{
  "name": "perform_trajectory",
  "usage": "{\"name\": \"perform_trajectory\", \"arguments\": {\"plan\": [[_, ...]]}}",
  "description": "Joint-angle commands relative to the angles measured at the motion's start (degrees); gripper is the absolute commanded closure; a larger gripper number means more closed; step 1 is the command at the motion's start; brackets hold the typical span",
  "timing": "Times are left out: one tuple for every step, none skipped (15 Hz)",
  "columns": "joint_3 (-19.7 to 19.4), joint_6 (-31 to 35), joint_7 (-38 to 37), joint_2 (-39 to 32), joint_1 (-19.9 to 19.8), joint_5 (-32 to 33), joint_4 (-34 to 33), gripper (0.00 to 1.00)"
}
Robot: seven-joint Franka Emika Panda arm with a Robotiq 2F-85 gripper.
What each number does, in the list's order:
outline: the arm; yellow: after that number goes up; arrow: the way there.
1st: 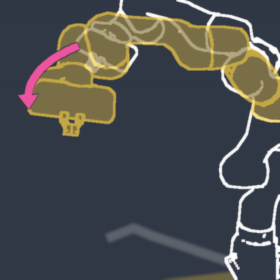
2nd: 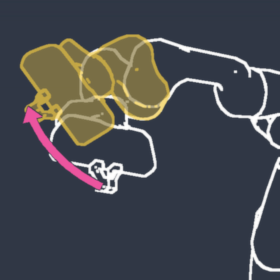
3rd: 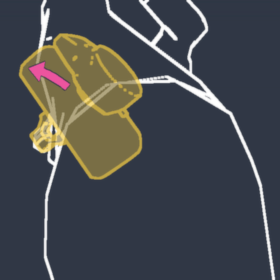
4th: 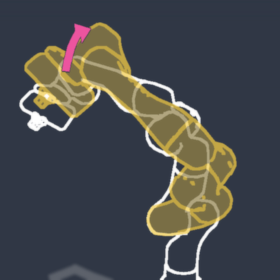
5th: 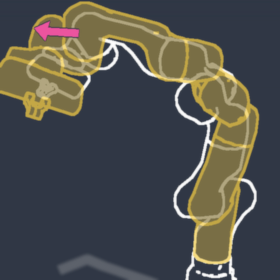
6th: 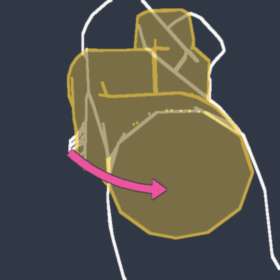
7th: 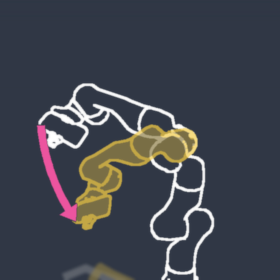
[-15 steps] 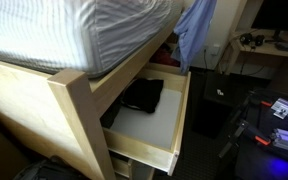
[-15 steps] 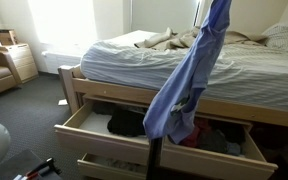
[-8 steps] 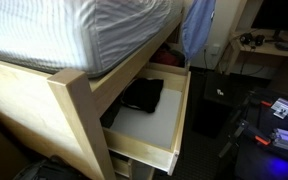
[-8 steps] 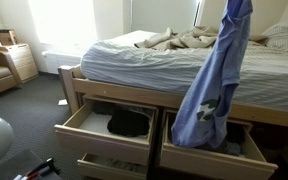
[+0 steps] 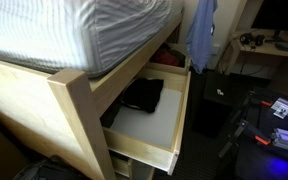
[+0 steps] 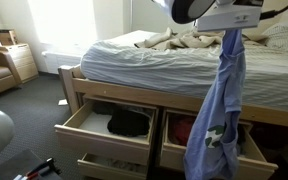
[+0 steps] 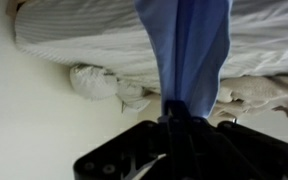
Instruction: Move the blue shirt from the left drawer to the one on the right
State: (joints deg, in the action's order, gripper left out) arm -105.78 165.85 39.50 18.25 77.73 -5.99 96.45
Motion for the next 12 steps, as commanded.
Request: {"name": "perform_trajectory", "arguments": {"plan": [[-5.33,-15.58,-1.29,4.21,6.18,3.64,-6.89,1.0],[-5.88,-20.36,-2.09,4.76,7.17,4.49,-8.48,1.0],[-6.44,-24.97,-2.96,5.09,8.02,5.21,-9.92,1.0],[-7.04,-29.59,-4.45,5.0,8.9,5.95,-11.3,1.0],[-7.14,-34.15,-5.88,4.74,9.23,6.15,-12.57,1.0],[-7.66,-38.85,-6.58,5.2,10.4,7.01,-15.54,1.0],[-8.37,-43.4,-7.26,5.38,11.66,8.35,-19.22,1.0],[-8.48,-45.74,-7.42,5.62,12.19,9.09,-21.25,1.0],[-8.7,-48.75,-7.56,5.89,12.75,9.85,-23.49,1.0],[-8.77,-50.83,-7.42,5.86,12.93,10.38,-25.29,1.0],[-0.21,-46.43,-10.02,8.3,6.96,14.82,-20.42,1.0],[0.65,-47.46,-10.54,8.43,6.62,16.19,-21.36,0.99]]}}
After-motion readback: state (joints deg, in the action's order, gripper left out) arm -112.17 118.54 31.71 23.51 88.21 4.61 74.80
